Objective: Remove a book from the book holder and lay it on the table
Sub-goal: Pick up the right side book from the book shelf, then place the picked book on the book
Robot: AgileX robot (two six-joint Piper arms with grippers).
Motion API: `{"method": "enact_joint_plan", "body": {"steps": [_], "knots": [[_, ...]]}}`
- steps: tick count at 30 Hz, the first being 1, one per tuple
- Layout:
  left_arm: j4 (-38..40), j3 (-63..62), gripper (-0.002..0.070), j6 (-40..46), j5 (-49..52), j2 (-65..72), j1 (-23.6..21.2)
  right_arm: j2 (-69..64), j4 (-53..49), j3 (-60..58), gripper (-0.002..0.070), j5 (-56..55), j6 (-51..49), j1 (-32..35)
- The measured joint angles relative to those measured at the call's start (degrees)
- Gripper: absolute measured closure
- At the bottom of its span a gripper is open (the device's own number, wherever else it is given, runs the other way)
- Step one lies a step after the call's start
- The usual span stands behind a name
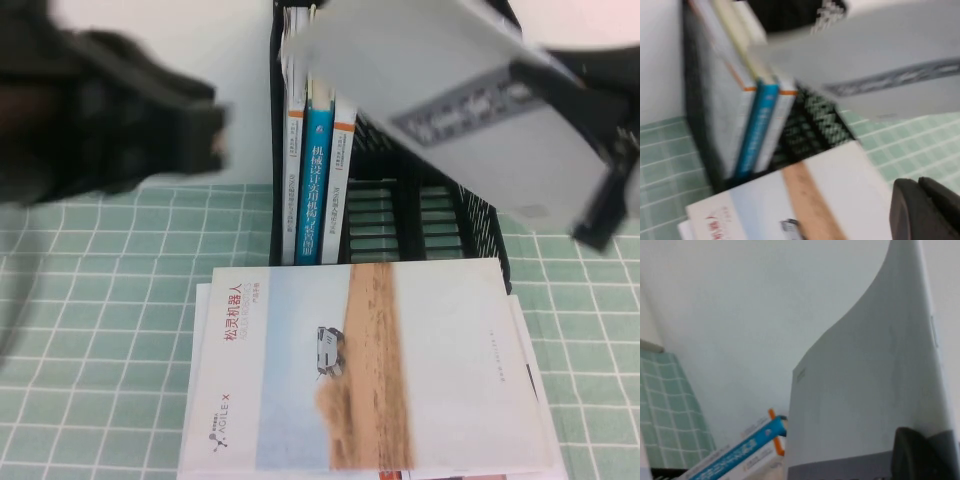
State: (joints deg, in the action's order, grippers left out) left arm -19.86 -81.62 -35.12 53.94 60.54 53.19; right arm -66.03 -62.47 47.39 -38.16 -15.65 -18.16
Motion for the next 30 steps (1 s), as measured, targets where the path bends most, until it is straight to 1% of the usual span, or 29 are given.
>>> {"method": "enact_joint_plan", "body": {"steps": [1, 6, 8, 10, 14, 18, 22, 25, 30], "knots": [[0.6, 1.1, 0.0677, 0.1, -0.4, -1.6, 0.9, 1.8, -5.8, 0.0, 0.0663, 0.1, -3.0, -0.5], [1.8, 6.9, 0.0677, 0.0, -3.8, -8.5, 3.6, 6.5, -27.5, 0.0, 0.0663, -1.4, -18.3, -3.2], [2.1, 9.2, 0.0678, -0.2, -4.3, -10.3, 3.6, 5.6, -33.6, 0.0, 0.0663, -1.7, -23.2, -4.0], [2.8, 11.7, 0.0678, -0.4, -4.3, -12.0, 3.7, 3.2, -37.2, -0.1, 0.0663, -1.9, -26.9, -5.4], [4.2, 15.2, 0.0678, -0.5, -4.5, -14.2, 3.7, -2.2, -38.9, -0.4, 0.0663, -0.8, -28.9, -10.3], [4.7, 17.0, 0.0677, -0.6, -5.1, -15.0, 3.8, -8.2, -39.2, -0.4, 0.0663, 4.6, -29.3, -16.8], [5.7, 17.3, 0.0678, -0.6, -4.7, -15.0, 3.8, -13.3, -39.2, -0.4, 0.0663, 8.5, -26.3, -22.2], [6.1, 17.4, 0.0678, -0.5, -4.4, -15.0, 3.8, -16.3, -39.2, -0.4, 0.0663, 9.0, -24.3, -24.7], [6.3, 17.4, 0.0678, 0.0, -3.9, -15.0, 3.8, -20.7, -39.2, -0.4, 0.0659, 8.8, -23.7, -25.9]]}}
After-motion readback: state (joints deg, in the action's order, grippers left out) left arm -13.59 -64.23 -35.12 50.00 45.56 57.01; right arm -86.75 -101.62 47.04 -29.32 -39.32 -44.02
